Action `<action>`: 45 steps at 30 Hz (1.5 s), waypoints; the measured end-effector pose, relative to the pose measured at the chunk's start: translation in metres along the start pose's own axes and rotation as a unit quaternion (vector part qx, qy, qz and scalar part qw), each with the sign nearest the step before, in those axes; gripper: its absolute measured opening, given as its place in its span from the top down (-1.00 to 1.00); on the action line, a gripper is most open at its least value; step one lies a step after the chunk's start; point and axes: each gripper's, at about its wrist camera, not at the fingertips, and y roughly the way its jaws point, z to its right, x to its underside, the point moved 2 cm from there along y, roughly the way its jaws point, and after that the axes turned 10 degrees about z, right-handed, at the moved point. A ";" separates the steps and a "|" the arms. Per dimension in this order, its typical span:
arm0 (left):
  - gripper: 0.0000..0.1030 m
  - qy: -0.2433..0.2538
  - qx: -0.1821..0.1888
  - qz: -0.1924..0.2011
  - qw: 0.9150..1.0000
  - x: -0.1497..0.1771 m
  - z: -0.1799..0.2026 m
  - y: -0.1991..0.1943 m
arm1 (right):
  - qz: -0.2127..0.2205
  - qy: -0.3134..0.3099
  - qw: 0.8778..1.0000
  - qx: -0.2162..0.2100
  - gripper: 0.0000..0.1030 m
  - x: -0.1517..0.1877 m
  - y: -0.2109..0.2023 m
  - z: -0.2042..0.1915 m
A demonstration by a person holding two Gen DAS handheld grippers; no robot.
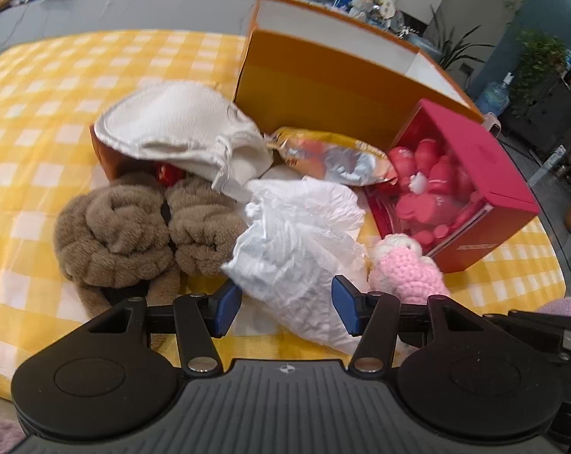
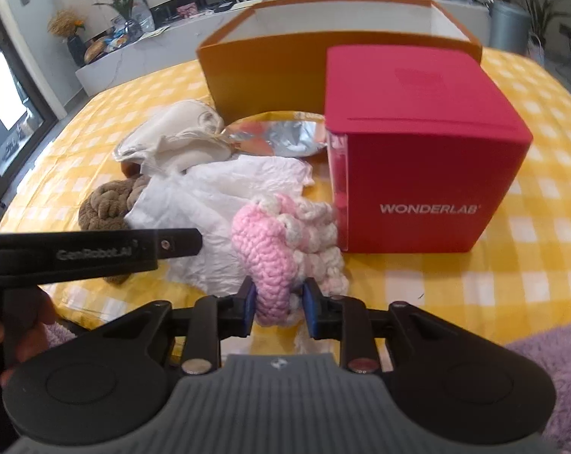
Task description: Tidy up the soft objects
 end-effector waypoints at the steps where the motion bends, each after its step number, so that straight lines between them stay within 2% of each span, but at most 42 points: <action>1: -0.25 -0.004 -0.003 -0.004 1.000 0.001 0.000 0.003 | 0.003 -0.001 1.000 0.001 0.46 0.000 0.000 -0.001; 4: -0.26 -0.016 -0.003 -0.015 1.000 0.004 0.001 0.012 | 0.021 -0.027 0.999 0.015 0.39 -0.003 -0.002 -0.007; 8: -0.24 -0.053 0.020 0.002 0.998 0.003 -0.002 0.014 | 0.035 -0.064 0.997 0.028 0.23 -0.003 0.005 -0.014; 9: -0.18 -0.055 0.024 0.004 0.998 0.003 -0.002 0.015 | 0.033 -0.066 0.997 0.028 0.23 -0.002 0.009 -0.014; 11: 0.16 -0.052 0.024 0.007 0.998 0.002 -0.001 0.014 | 0.033 -0.069 0.997 0.030 0.20 0.000 0.013 -0.015; 14: 0.55 -0.046 0.026 0.014 0.999 0.002 0.000 0.011 | 0.041 -0.084 0.995 0.033 0.23 0.001 0.016 -0.018; 15: 0.61 -0.043 0.027 0.017 0.999 0.002 0.002 0.010 | 0.042 -0.086 0.995 0.030 0.40 0.002 0.015 -0.018; 16: 0.70 -0.038 0.029 0.020 0.999 0.001 0.003 0.008 | 0.045 -0.086 0.995 0.026 0.50 0.002 0.014 -0.019; 22: 0.79 -0.017 0.043 0.046 0.998 0.000 0.011 -0.019 | 0.055 -0.068 0.996 0.034 0.55 -0.002 -0.001 -0.011; 30: 0.80 -0.012 0.081 0.078 0.994 -0.004 0.025 -0.080 | 0.068 -0.058 0.995 0.041 0.54 -0.001 -0.020 -0.004; 31: 0.86 -0.014 0.089 0.083 0.993 -0.005 0.026 -0.089 | 0.070 -0.057 0.995 0.041 0.54 -0.001 -0.022 -0.004; 35: 0.93 -0.006 0.101 0.104 0.989 -0.006 0.034 -0.122 | 0.079 -0.053 0.995 0.040 0.54 0.000 -0.031 -0.003; 39: 0.92 -0.008 0.098 0.106 0.990 -0.005 0.035 -0.132 | 0.080 -0.051 0.995 0.040 0.54 0.002 -0.036 -0.003; 42: 0.72 -0.032 0.077 0.088 0.993 -0.002 0.026 -0.116 | 0.072 -0.050 0.995 0.038 0.54 0.003 -0.034 -0.003; 43: 0.43 -0.032 0.073 0.080 0.994 -0.001 0.025 -0.109 | 0.073 -0.053 0.995 0.038 0.54 0.004 -0.034 -0.003; 44: 0.06 -0.030 0.065 0.073 0.995 0.002 0.025 -0.103 | 0.073 -0.056 0.995 0.040 0.54 0.004 -0.034 -0.003; 45: -0.10 -0.028 0.057 0.068 0.996 0.004 0.024 -0.097 | 0.072 -0.057 0.995 0.044 0.54 0.004 -0.034 -0.002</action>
